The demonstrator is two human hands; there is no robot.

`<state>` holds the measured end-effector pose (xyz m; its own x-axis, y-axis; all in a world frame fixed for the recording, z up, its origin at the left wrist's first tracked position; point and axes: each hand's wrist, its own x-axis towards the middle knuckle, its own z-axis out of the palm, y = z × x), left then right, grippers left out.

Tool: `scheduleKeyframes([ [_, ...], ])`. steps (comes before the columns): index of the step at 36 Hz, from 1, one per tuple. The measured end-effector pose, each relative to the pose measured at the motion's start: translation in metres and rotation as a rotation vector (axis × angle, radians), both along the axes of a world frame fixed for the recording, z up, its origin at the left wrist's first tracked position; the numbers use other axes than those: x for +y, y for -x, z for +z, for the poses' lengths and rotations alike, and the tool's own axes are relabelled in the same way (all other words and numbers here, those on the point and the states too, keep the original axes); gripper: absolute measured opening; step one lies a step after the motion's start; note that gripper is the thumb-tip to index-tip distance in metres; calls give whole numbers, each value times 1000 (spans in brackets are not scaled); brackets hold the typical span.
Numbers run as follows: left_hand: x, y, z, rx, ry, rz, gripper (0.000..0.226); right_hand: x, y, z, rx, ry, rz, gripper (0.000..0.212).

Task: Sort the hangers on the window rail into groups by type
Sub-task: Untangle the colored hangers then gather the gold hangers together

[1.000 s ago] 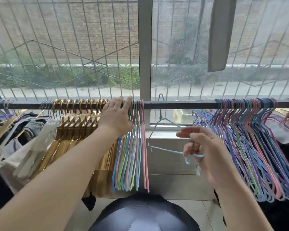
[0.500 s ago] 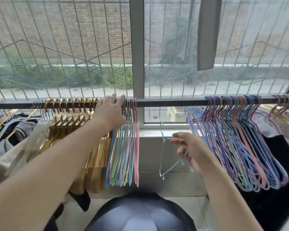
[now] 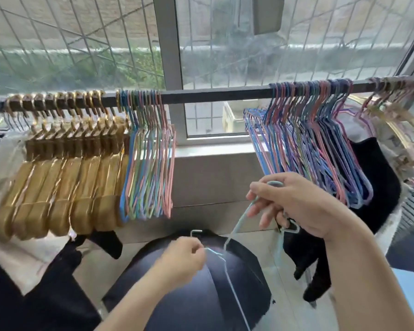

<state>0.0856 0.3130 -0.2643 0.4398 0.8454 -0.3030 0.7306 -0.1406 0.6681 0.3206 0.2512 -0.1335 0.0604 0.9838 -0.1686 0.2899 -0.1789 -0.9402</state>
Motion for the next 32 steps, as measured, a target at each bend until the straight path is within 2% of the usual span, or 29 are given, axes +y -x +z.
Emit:
scheduleKeyframes([
  [2, 5, 10, -29, 156, 146, -59, 24, -2, -1, -5, -4, -4, -11, 28],
  [5, 2, 22, -43, 163, 247, -4, 6, -4, 4, -14, -1, 6, 3, 30],
  [8, 3, 27, -49, 16, 328, 41, 35, -3, 9, -17, 20, -16, 37, 33],
  [12, -3, 29, -52, -328, 464, 224, 29, -4, 9, -13, 65, -68, 102, 38],
  [14, -6, 31, -50, -410, 454, 330, 21, -5, 6, -10, 97, -100, 116, 44],
  [18, -8, 40, -45, -526, 462, 498, 32, -10, -5, -6, 184, -140, 129, 44],
  [22, -17, 54, -33, -730, 634, 320, 46, -13, -12, -9, 275, -150, 146, 41],
  [25, -27, 64, -27, -827, 807, 75, 58, -9, -15, -17, 328, -187, 23, 40],
  [28, -30, 67, -11, -835, 847, -70, 60, 0, -20, -24, 158, -296, -243, 44],
  [32, -25, 58, 21, -763, 683, -86, 51, 7, -21, -33, -112, -380, -500, 48],
])
